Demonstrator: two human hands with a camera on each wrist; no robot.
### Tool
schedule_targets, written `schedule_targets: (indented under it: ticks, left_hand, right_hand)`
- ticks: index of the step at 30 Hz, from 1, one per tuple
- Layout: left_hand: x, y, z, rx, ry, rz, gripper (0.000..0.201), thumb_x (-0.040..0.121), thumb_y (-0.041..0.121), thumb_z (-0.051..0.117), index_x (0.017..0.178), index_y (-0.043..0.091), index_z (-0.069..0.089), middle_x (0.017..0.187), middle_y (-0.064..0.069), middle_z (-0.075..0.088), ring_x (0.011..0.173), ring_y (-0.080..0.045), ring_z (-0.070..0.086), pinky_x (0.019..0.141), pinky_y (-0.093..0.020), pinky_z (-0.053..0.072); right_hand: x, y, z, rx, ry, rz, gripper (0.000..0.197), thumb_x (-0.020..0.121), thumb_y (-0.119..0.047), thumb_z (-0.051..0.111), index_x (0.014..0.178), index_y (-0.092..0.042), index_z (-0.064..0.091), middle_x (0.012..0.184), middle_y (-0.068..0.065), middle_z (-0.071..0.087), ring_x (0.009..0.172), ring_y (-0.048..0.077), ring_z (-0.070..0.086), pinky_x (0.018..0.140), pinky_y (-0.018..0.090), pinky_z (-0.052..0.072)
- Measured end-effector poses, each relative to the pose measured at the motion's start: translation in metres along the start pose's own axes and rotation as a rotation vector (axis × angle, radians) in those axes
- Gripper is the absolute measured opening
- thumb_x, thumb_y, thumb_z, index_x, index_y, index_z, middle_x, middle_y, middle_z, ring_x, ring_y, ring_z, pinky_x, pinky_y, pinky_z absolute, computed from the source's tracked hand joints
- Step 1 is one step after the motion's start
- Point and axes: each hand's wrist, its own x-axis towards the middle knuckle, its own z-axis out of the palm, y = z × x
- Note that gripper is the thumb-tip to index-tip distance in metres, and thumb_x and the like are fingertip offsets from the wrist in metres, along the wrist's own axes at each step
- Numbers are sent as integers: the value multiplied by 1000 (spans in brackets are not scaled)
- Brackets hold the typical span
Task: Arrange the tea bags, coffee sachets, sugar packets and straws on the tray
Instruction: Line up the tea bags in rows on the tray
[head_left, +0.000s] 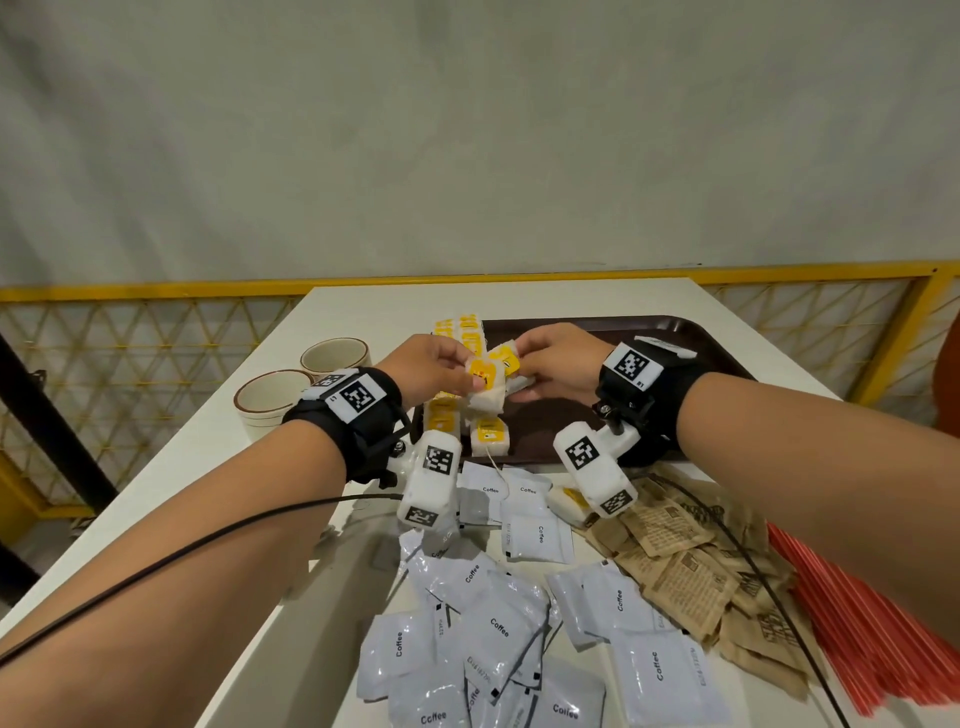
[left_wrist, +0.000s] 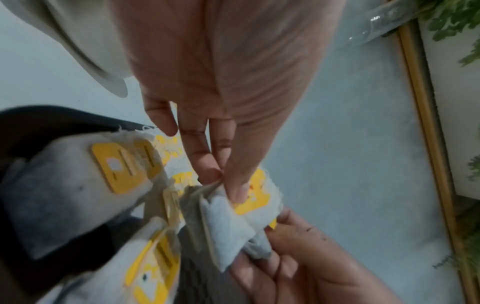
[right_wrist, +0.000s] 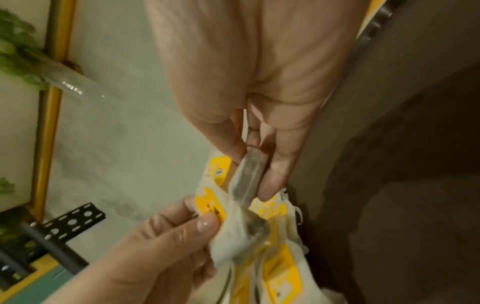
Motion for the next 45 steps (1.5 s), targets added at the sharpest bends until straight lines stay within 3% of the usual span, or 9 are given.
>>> schedule_targets:
  ticks: [4,8,13,18,25,29,34,40,45]
  left_hand:
    - [2,-2,-1,-30,53,-1,14,76,4,75,84,10,65,85,-7,70,76,-16,64,72,-22,51]
    - [-1,0,-2,-72,43,-9,15,78,2,73,83,13,64,75,0,67,61,-4,61,48,-9,42]
    - [-5,5,-3,-197,-51,-18,16,80,-1,69,84,13,65,64,7,69,56,-3,62,47,-12,40]
    - [-3,8,1,-195,-18,7,14,79,-1,70,79,12,65,63,4,69,56,-5,63,46,-13,39]
    - [4,3,0,95,104,22,20,76,7,76,68,17,60,67,2,59,61,-10,52,59,-22,43]
    - [7,0,1,227,72,10,19,76,7,76,74,15,60,77,-4,62,75,-17,57,80,-33,51]
    - [6,-4,-1,209,91,4,24,79,9,74,100,8,63,79,-2,59,72,-14,55,72,-23,45]
    - [2,2,-3,332,34,20,15,87,12,65,75,12,56,84,-9,60,78,-17,56,73,-23,45]
    - [2,9,1,413,-39,0,14,87,15,67,80,11,55,69,1,61,58,-4,57,49,-8,40]
  right_hand:
    - [2,0,1,72,-17,25,26,92,7,46,116,11,53,108,22,54,96,27,62,69,31,61]
    - [3,5,-2,-39,15,-57,4,93,-1,56,93,-4,59,100,17,61,89,25,65,76,39,60]
    - [8,9,-5,-344,184,-162,7,87,-11,66,84,-16,63,104,17,69,94,28,67,86,45,56]
    - [7,11,0,-354,122,-196,14,88,-7,62,83,-19,67,94,18,68,70,19,58,67,35,52]
    - [12,9,6,-38,45,-57,19,93,-3,54,108,-2,65,103,21,63,90,27,60,80,36,55]
    - [13,9,14,-53,47,105,25,92,-18,54,114,-6,58,94,8,58,87,21,56,70,33,51]
    - [11,30,12,-364,-84,147,25,79,-20,77,85,-17,52,83,1,57,74,12,56,65,26,49]
    - [4,24,-6,-505,-172,81,26,76,-4,77,87,-16,57,81,5,66,75,16,65,63,25,53]
    - [-4,16,-29,-467,-256,87,15,82,-3,71,90,-14,65,77,-3,66,75,11,65,77,33,57]
